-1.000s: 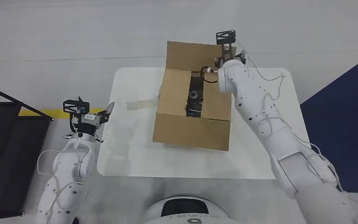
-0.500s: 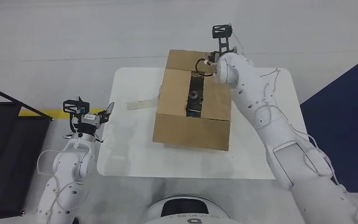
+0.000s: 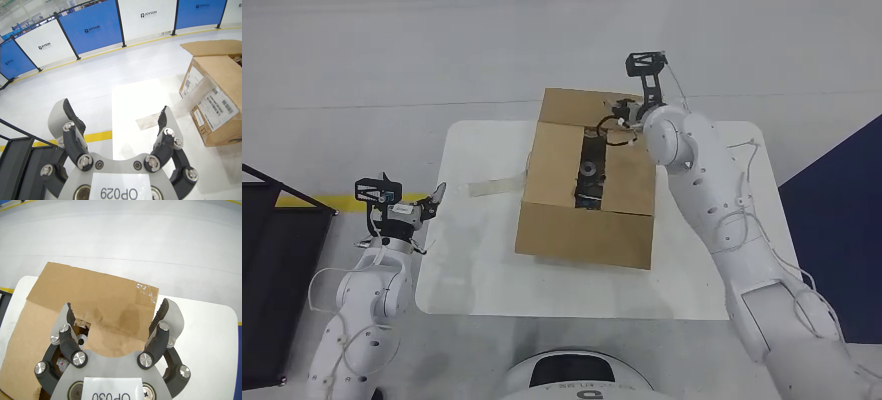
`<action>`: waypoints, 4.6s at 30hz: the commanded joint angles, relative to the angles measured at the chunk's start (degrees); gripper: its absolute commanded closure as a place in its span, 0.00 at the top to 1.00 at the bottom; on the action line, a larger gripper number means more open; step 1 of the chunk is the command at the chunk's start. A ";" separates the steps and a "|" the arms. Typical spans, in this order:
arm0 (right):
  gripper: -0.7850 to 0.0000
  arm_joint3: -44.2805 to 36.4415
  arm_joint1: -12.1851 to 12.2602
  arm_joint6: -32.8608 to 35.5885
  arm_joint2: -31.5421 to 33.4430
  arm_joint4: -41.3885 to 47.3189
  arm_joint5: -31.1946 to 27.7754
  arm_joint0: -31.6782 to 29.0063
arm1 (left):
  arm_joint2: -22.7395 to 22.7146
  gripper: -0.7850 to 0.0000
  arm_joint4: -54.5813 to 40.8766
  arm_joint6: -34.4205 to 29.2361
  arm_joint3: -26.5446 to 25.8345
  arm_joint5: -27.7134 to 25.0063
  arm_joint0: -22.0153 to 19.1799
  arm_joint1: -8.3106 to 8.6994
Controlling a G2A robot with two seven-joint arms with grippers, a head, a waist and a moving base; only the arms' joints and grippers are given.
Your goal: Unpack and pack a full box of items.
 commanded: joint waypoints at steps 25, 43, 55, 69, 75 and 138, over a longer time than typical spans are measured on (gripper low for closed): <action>1.00 12.57 -2.66 12.82 -8.19 34.94 -19.88 1.02 | 0.00 1.00 0.00 0.00 0.00 0.00 0.00 0.00; 1.00 1.37 -3.76 13.11 -11.45 41.59 -27.58 2.38 | -2.66 1.00 -7.66 1.79 -0.05 0.13 0.07 -0.35; 1.00 9.07 -10.03 7.42 -29.06 31.32 -26.81 9.23 | -8.76 1.00 -19.70 0.54 -0.85 -5.64 1.83 -0.46; 1.00 17.40 -12.00 4.49 -28.44 33.28 -34.58 12.64 | 6.77 1.00 1.89 -2.31 3.10 -0.64 -10.76 -1.40; 1.00 1.43 -3.67 -0.30 -9.21 29.04 -38.94 0.87 | 12.25 1.00 6.37 -4.67 10.15 1.08 -16.27 -2.16; 1.00 13.25 9.67 25.91 22.68 72.84 -46.31 -22.28 | 52.59 1.00 -0.89 -3.86 34.21 -4.69 -50.13 -18.20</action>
